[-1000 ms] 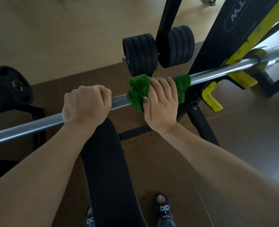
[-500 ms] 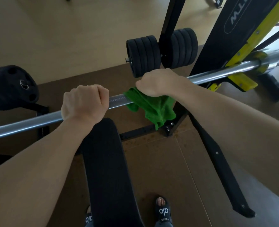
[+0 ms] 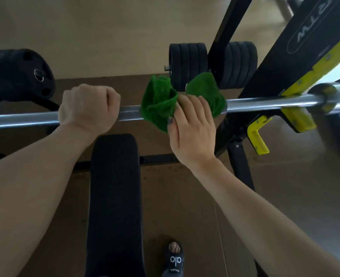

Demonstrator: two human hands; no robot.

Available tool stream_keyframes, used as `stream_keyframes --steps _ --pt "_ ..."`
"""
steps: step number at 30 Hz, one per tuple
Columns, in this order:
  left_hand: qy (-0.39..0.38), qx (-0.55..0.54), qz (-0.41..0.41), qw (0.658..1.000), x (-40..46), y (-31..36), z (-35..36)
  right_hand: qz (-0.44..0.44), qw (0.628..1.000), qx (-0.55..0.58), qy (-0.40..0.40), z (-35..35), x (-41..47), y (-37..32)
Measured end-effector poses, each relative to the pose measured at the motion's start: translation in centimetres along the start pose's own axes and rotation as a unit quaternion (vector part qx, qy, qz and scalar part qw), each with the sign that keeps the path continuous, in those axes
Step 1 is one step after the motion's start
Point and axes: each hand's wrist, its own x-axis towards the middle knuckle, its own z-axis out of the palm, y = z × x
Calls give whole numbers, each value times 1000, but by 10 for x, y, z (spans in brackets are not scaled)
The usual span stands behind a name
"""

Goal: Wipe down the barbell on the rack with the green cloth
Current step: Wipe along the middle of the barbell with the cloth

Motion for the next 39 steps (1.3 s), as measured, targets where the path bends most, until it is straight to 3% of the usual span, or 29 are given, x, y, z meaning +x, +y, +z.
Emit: stream_keyframes --steps 6,9,13,15,17,19,22,25,26,30,34,39 --pt "2 10 -8 1000 2 0 0 53 997 -62 0 -3 38 -8" --pt "4 18 -14 1000 2 0 1 81 977 -153 -124 -8 63 -11" --pt "2 18 -18 1000 0 2 2 86 958 -92 -258 -14 88 -3" --pt "3 15 -19 1000 0 4 0 97 918 -51 -381 -17 106 0" --pt "3 17 -24 1000 0 4 -1 134 843 46 -519 -16 122 3" --pt "5 20 -25 999 1 3 0 174 794 110 -572 -15 131 3" --pt "14 17 -17 1000 1 2 2 121 845 25 -521 -10 122 2" --pt "24 17 -7 1000 0 -1 2 110 941 -65 -313 -14 94 -6" --pt "24 14 -7 1000 0 -2 2 87 956 -82 -268 -17 86 -5" --pt "21 3 -13 1000 -1 -3 0 -26 951 -202 -234 -47 60 53" --pt "27 9 -11 1000 -1 0 1 131 952 -199 -192 -75 40 112" --pt "29 7 -13 999 -3 0 3 133 969 -186 -93 -40 44 68"
